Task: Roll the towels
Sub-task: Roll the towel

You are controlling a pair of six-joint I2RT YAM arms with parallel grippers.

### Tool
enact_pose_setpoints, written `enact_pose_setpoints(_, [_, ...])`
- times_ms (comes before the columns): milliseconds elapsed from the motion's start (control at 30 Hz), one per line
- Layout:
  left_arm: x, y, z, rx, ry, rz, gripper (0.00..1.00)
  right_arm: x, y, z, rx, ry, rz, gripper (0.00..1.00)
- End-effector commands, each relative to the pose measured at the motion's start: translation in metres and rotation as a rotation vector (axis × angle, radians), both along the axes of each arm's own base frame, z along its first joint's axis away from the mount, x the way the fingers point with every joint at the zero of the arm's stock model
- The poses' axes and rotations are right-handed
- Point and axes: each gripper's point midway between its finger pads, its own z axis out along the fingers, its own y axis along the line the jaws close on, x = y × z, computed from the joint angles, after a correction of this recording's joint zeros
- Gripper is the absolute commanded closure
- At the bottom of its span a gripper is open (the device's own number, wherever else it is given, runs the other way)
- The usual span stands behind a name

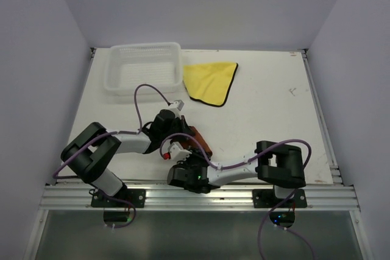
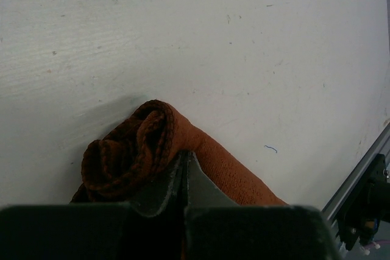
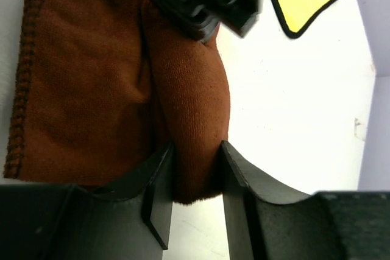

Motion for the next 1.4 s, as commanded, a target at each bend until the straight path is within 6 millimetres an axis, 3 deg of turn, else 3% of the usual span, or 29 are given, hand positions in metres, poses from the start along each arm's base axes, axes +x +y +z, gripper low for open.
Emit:
enact_pose_setpoints(0, [-0.012, 0.028, -0.047, 0.143, 0.089, 0.066, 1.0, -0.003, 0.016, 0.029, 0.222, 0.025, -0.01, 0.62])
enact_pose_setpoints(300, [-0.012, 0.032, -0.046, 0.144, 0.086, 0.086, 1.0, -0.009, 0.005, 0.064, 0.466, 0.066, -0.032, 0.51])
enact_pose_setpoints(333, [-0.012, 0.032, -0.046, 0.144, 0.086, 0.086, 1.0, -0.01, 0.003, 0.076, 0.525, 0.075, -0.038, 0.5])
enact_pose_setpoints(433, [-0.015, 0.033, -0.047, 0.141, 0.091, 0.088, 1.0, -0.01, 0.0, 0.075, 0.637, 0.17, -0.054, 0.48])
enact_pose_setpoints(467, [-0.015, 0.032, -0.046, 0.136, 0.089, 0.087, 1.0, -0.003, -0.001, 0.086, 0.725, 0.199, -0.07, 0.48])
enact_pose_setpoints(533, [-0.016, 0.034, -0.046, 0.135, 0.089, 0.089, 1.0, -0.007, 0.0, 0.073, 0.813, 0.342, -0.061, 0.47])
enact_pose_setpoints(567, [-0.016, 0.034, -0.046, 0.134, 0.087, 0.09, 1.0, 0.007, -0.004, 0.082, 0.929, 0.363, -0.107, 0.45])
enact_pose_setpoints(633, [-0.017, 0.034, -0.047, 0.135, 0.091, 0.088, 1.0, 0.004, -0.005, 0.067, 0.986, 0.482, -0.11, 0.39])
enact_pose_setpoints(667, [-0.018, 0.034, -0.047, 0.135, 0.094, 0.081, 1.0, 0.015, -0.011, 0.066, 1.044, 0.502, -0.165, 0.34])
enact_pose_setpoints(900, [-0.02, 0.034, -0.044, 0.133, 0.092, 0.078, 1.0, 0.018, -0.018, 0.03, 1.063, 0.641, -0.254, 0.29])
enact_pose_setpoints(1100, [-0.019, 0.036, -0.043, 0.138, 0.085, 0.08, 1.0, 0.015, -0.007, 0.005, 1.113, 0.745, -0.278, 0.27])
enact_pose_setpoints(1300, [-0.021, 0.038, -0.042, 0.137, 0.084, 0.082, 1.0, 0.009, -0.009, -0.018, 1.086, 0.779, -0.299, 0.34])
enact_pose_setpoints(1367, [-0.02, 0.039, -0.042, 0.141, 0.08, 0.087, 1.0, 0.007, -0.006, -0.017, 1.083, 0.788, -0.267, 0.47])
